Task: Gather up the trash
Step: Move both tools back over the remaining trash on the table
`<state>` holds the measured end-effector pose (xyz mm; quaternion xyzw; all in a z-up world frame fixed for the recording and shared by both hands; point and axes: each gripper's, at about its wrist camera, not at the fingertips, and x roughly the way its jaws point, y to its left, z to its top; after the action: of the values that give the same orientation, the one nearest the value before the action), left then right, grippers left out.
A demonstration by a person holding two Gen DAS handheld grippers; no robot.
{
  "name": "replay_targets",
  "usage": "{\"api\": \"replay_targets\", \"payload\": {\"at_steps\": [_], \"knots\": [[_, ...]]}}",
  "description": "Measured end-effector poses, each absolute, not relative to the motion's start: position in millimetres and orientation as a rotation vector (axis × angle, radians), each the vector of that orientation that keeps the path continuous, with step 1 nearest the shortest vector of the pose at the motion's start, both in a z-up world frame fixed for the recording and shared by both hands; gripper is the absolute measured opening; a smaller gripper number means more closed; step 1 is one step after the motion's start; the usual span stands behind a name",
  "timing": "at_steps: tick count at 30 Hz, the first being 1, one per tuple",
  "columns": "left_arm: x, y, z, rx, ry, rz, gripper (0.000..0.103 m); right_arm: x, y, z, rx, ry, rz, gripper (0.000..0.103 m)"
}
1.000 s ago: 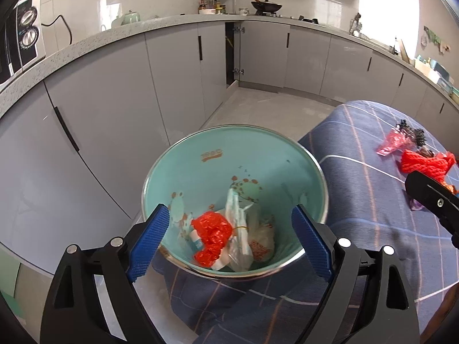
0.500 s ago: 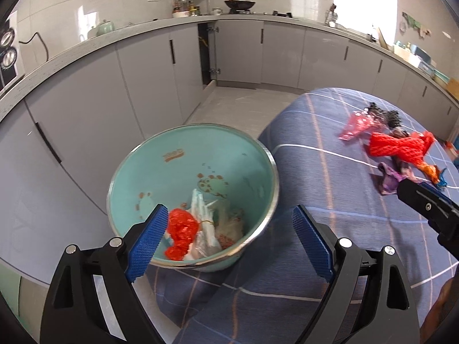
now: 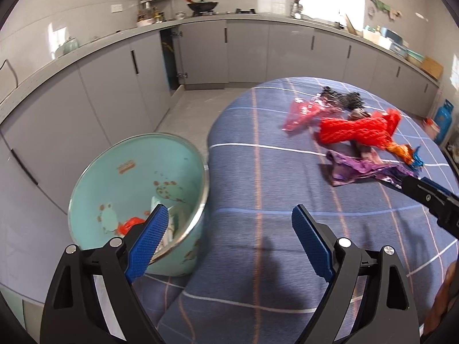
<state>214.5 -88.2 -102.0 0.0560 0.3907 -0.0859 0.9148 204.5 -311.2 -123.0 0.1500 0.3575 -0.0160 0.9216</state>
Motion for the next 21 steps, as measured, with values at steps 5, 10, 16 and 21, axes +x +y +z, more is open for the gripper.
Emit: {"api": "replay_targets", "payload": {"at_steps": [5, 10, 16, 21], "knots": [[220, -108, -102, 0.128, 0.803, -0.222, 0.085, 211, -333, -123, 0.275, 0.753, -0.045, 0.066], [226, -128, -101, 0.142, 0.798, -0.261, 0.084, 221, -354, -130, 0.24, 0.799, -0.045, 0.066], [240, -160, -103, 0.163, 0.805, -0.311, 0.079, 221, -369, -133, 0.24, 0.809, -0.06, 0.066], [257, -182, -107, 0.14, 0.827, -0.334, 0.079, 212, -384, -126, 0.28, 0.775, -0.082, 0.065]]}}
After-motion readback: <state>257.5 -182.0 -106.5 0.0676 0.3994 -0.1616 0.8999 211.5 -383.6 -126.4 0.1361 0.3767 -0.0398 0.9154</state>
